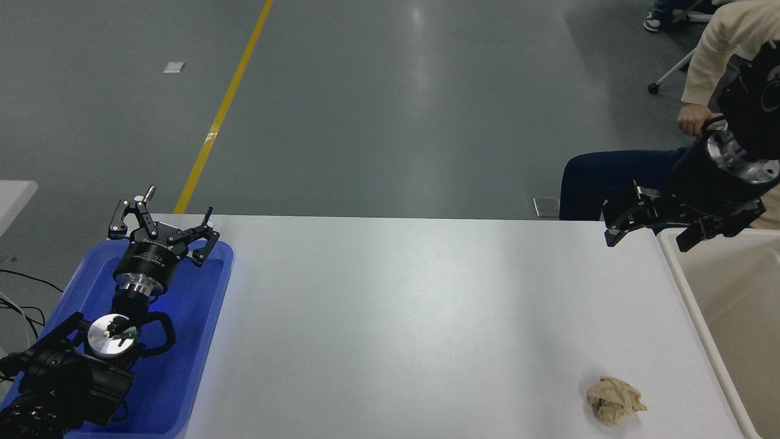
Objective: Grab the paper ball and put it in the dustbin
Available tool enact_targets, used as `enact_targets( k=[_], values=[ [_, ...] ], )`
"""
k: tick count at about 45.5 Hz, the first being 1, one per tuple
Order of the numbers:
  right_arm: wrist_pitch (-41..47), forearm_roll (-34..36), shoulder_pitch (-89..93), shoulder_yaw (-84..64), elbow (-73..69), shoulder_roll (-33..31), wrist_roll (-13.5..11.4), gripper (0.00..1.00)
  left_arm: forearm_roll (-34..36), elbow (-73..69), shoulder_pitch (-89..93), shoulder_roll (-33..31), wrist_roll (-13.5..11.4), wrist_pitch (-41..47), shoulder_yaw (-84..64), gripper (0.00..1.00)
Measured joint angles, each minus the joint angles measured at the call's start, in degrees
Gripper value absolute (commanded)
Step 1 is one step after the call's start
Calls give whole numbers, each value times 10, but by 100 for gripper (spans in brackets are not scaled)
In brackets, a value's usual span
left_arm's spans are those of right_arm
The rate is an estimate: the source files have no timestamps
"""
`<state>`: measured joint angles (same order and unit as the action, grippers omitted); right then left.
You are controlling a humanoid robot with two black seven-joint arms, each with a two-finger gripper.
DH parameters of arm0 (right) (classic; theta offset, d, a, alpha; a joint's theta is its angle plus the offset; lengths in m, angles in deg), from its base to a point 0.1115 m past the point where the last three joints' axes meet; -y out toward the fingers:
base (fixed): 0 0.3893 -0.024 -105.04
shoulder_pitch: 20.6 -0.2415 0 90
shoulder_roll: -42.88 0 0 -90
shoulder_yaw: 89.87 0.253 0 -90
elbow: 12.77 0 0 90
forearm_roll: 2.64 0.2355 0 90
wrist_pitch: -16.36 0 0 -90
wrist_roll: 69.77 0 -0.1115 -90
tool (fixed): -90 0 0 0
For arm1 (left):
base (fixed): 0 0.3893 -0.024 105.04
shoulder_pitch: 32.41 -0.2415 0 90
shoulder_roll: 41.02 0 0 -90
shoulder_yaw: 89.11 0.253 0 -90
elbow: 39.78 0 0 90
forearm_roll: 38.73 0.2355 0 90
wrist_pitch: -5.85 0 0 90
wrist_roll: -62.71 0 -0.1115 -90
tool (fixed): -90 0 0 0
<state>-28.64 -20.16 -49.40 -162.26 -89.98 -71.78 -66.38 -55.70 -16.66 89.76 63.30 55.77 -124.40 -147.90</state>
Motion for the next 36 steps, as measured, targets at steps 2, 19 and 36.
enact_targets(
  k=[2, 19, 36],
  values=[
    [0, -5, 13, 3, 0, 0, 0, 99, 0, 0, 0, 0, 0, 0, 0, 100],
    [-105, -35, 149, 18, 0, -1, -2, 94, 0, 1, 0, 0, 0, 0, 0, 100],
    [-231, -113, 276, 69, 0, -1, -22, 91, 0, 0, 0, 0, 0, 0, 0, 100]
  ],
)
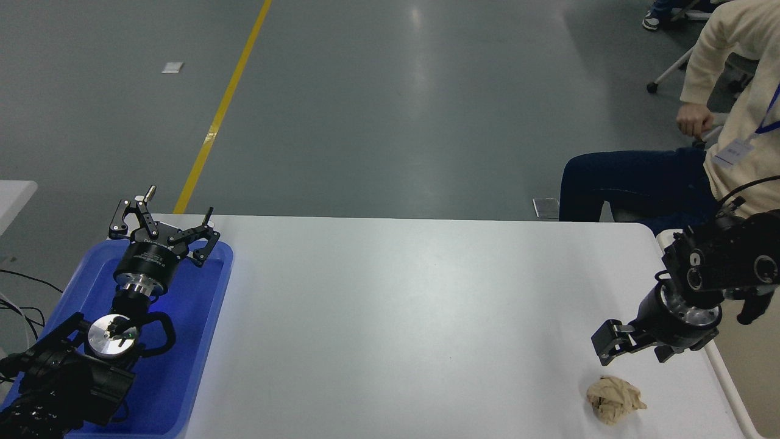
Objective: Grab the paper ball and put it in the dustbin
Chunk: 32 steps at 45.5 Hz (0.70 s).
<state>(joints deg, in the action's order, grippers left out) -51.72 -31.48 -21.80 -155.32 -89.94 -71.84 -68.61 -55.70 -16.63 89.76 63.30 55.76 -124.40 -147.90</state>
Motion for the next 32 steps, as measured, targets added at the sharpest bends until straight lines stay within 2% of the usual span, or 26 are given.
enact_targets(
  k=[32],
  values=[
    [-69, -27, 137, 35, 77, 12, -7, 91, 0, 0, 0, 0, 0, 0, 0, 100]
  ],
)
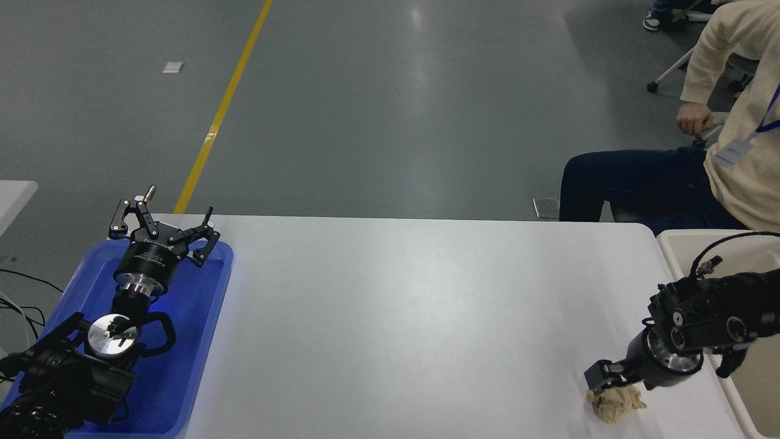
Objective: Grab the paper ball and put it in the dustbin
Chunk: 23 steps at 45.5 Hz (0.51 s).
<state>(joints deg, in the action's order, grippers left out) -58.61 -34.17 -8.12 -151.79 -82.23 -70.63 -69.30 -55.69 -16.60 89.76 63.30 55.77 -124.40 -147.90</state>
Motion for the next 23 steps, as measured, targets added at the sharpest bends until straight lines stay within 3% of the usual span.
enact_targets(
  k=[23],
  values=[
    [-10, 1, 66, 36, 55, 5, 0, 91, 0, 0, 0, 0, 0, 0, 0, 100]
  ],
)
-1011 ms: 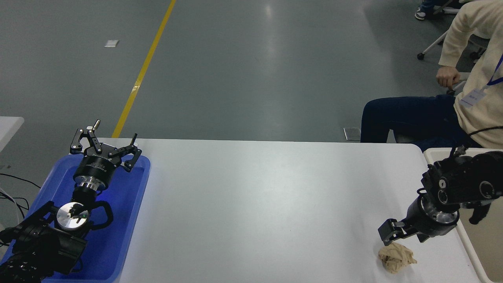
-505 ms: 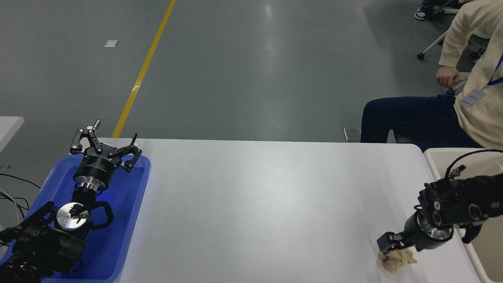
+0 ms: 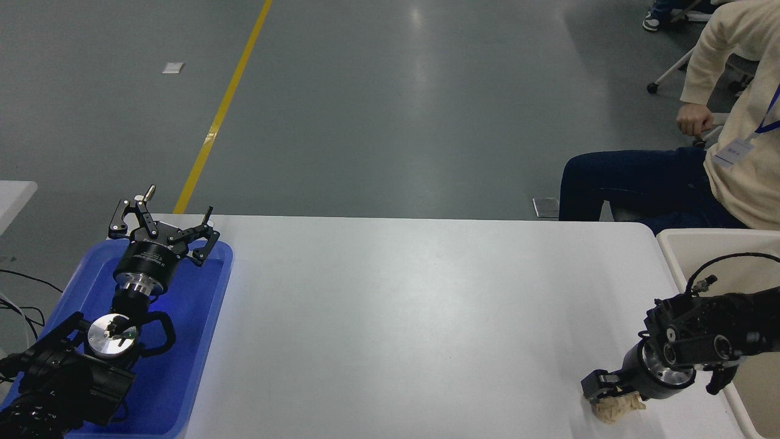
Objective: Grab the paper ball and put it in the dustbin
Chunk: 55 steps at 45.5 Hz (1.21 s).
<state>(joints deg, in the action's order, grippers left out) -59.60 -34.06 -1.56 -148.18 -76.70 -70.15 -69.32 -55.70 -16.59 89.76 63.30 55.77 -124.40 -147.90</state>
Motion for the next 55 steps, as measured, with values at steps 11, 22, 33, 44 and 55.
enact_targets(
  k=[11, 22, 33, 44, 55],
  values=[
    [-27, 1, 24, 13, 10, 1, 0, 70, 0, 0, 0, 0, 0, 0, 0, 100],
    [-44, 5, 34, 22, 9, -10, 0, 0, 0, 0, 0, 0, 0, 0, 0, 100],
    [-36, 6, -2, 6, -20, -57, 0, 0, 0, 0, 0, 0, 0, 0, 0, 100],
    [-19, 6, -82, -6, -91, -109, 1, 0, 0, 0, 0, 0, 0, 0, 0, 100],
    [69, 7, -209, -32, -182, -130, 4, 0, 0, 0, 0, 0, 0, 0, 0, 100]
  ],
)
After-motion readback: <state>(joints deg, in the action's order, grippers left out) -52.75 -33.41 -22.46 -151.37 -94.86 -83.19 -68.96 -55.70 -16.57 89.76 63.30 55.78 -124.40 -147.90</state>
